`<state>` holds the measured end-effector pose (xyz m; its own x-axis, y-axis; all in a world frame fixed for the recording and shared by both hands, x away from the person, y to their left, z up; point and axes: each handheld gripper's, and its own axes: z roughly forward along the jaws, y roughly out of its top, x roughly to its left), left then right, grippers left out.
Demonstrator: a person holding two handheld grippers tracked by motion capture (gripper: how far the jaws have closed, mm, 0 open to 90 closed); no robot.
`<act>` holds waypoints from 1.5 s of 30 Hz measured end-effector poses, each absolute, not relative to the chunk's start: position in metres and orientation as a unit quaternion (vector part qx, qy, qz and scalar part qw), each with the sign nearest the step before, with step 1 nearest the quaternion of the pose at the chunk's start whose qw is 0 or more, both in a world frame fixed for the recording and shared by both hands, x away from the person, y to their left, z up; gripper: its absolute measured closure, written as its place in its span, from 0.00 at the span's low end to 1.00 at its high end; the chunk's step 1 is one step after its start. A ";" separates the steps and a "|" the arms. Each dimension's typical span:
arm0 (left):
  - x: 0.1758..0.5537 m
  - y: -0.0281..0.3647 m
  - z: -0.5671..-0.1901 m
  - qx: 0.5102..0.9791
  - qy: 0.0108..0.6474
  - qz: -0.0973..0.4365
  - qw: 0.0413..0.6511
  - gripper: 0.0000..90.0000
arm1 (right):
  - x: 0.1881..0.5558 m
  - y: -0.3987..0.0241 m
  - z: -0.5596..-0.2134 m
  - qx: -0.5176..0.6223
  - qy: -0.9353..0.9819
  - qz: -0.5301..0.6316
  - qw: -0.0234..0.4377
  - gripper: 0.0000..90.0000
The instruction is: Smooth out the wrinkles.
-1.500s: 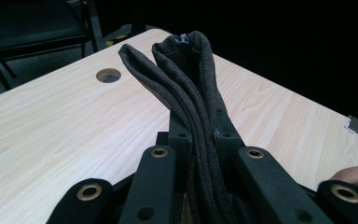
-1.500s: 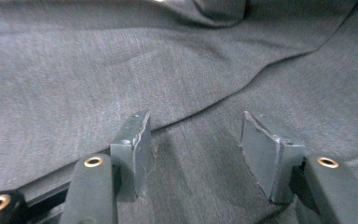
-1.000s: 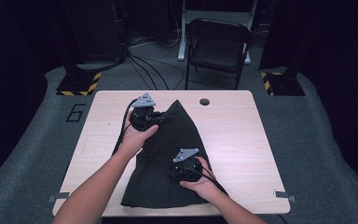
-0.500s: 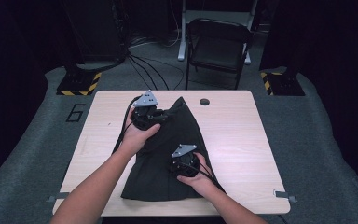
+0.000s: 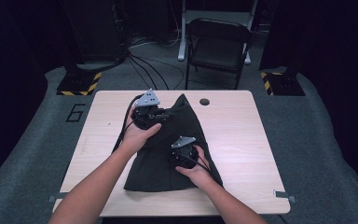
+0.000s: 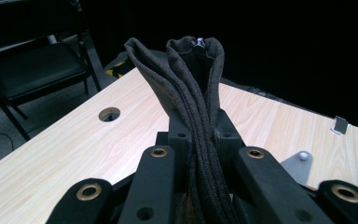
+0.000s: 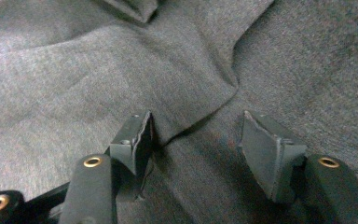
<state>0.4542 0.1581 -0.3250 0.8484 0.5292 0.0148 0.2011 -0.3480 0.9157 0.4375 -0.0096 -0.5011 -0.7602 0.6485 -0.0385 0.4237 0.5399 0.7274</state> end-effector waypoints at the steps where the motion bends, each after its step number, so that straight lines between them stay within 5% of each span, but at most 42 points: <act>1: 0.454 0.157 -0.325 0.807 0.224 0.158 0.523 0.90 | 0.440 -0.008 -0.502 0.314 0.860 0.371 0.153 0.47; 26: 0.463 0.153 -0.341 0.820 0.213 0.148 0.510 0.90 | 0.477 -0.012 -0.508 0.380 0.835 0.342 0.203 0.47; 45: 0.458 0.157 -0.362 0.833 0.210 0.128 0.496 0.90 | 0.435 -0.073 -0.486 0.381 0.837 0.341 0.196 0.48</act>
